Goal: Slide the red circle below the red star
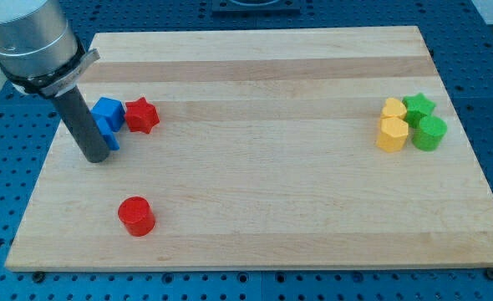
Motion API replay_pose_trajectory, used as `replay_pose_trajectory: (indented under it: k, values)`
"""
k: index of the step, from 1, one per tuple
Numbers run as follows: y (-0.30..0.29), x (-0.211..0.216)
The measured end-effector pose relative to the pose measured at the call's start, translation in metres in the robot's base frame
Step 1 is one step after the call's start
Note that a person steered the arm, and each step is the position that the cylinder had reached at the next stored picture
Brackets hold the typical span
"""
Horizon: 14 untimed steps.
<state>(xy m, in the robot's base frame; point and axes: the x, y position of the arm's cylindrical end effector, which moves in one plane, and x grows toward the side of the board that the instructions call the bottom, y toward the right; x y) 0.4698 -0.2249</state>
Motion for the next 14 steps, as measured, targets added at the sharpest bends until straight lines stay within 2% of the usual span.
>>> replay_pose_trajectory:
  k: [1,3,4,5,8,10,13,14]
  values:
    - [0.000,0.033]
    - [0.006,0.127]
    - [0.037,0.148]
    - [0.058,0.144]
    - [0.066,0.084]
    - [0.108,0.081]
    - [0.102,0.037]
    - [0.093,0.036]
